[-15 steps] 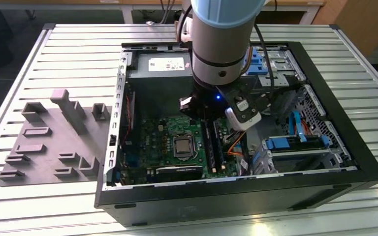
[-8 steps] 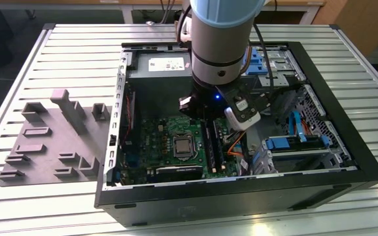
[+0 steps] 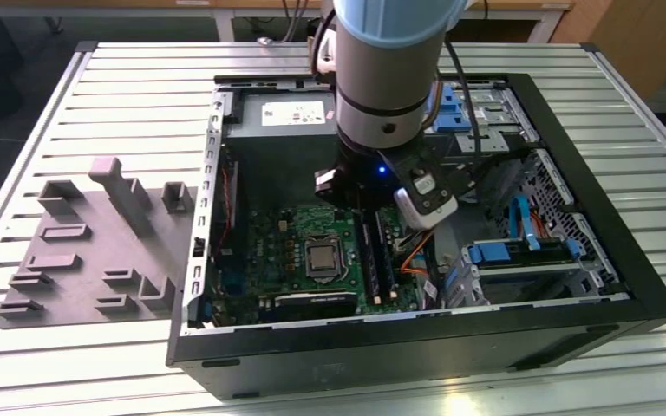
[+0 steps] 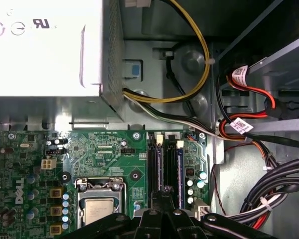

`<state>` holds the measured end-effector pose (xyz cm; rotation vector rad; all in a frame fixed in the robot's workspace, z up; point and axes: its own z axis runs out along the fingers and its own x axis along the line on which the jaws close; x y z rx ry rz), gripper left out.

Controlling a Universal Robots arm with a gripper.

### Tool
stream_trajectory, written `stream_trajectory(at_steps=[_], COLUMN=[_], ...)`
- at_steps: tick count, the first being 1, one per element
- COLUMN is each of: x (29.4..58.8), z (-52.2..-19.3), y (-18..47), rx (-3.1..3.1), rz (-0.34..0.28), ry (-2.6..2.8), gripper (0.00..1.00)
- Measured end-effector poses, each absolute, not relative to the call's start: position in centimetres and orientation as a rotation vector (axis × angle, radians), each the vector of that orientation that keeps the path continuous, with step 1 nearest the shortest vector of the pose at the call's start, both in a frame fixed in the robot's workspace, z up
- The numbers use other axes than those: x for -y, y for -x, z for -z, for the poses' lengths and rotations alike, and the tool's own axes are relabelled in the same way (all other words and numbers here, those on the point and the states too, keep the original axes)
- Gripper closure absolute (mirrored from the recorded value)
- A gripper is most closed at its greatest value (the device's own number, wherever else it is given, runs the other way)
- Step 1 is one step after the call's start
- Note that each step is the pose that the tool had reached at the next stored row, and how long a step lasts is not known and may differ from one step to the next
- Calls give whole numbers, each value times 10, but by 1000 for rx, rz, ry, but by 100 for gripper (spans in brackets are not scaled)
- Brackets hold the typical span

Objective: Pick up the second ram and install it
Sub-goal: 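Press down the second ram until it locks into place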

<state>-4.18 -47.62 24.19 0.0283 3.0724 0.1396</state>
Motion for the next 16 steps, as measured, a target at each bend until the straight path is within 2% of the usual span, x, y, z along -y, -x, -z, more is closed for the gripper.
stream_trajectory(at_steps=[16], x=[472], z=[-242], y=[42], rx=[-3072], rz=[-140], ry=[-28], gripper=[89])
